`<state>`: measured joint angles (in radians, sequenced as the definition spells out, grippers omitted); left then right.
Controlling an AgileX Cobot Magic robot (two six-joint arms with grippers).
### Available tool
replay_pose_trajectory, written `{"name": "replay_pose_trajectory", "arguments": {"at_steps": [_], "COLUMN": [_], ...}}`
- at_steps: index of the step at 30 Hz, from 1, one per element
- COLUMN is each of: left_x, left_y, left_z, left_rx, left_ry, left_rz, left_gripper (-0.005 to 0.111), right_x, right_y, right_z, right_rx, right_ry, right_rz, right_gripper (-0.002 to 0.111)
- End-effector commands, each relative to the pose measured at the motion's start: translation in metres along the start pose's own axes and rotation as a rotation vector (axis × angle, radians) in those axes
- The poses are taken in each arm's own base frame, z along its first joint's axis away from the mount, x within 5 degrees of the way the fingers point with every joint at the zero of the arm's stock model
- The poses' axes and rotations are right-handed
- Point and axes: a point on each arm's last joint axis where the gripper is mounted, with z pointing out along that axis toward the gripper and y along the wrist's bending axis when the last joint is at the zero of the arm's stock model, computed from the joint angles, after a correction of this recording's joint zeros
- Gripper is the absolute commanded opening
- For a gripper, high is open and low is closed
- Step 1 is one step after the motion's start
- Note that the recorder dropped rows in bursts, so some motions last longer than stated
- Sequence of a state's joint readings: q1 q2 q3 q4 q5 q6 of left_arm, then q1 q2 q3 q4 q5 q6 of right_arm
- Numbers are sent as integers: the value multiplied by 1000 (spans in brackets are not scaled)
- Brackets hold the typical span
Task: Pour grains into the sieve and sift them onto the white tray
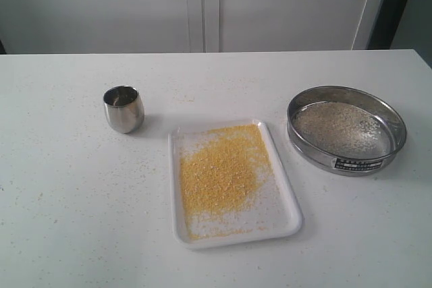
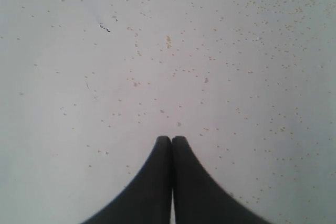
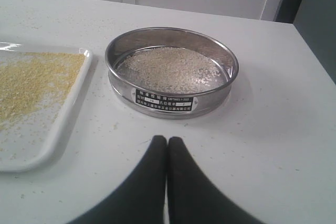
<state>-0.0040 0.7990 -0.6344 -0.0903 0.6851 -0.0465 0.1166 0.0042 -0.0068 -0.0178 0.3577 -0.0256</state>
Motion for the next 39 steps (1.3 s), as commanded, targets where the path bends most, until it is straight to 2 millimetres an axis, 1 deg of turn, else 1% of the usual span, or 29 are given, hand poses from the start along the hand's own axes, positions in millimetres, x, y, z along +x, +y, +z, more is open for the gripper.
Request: {"name": "replay_pose_trajectory", "arguments": {"at_steps": [1,10,13,15,18,23,29,35,37,39], "left_x": [3,3,4,5,9,18,30,41,45,51], "left_y": [-1,-1,-1,-2,-2,-5,-7,-9,-9,-8], "left_z": [0,0,-4,-9,-22,-43,-63,-75,-74,-69], "left_rx": [7,7,7,7,-5,-7,-8,-11,-13,-14], "left_ry": [8,8,-9,-38,-122,-238,-353,-441,-469,-477], "left_rz": [-9,-9,-6,2,40,54,68,79,80,78], "left_gripper": [0,0,0,0,0,0,0,0,0,0], "right_x": [1,1,1,1,1,1,1,1,1,1], "right_y": [0,0,0,0,0,0,0,0,0,0], "right_z": [0,0,0,0,0,0,0,0,0,0], "right_rx": [-2,-2,-2,-2,-2,-2,-2,-2,-2,-2], "right_ry": [-13,-13,-13,-13,-13,-13,-13,-13,-13,-13], "right_rz": [6,6,6,6,6,6,6,6,6,6], "right_gripper": [0,0,0,0,0,0,0,0,0,0]}}
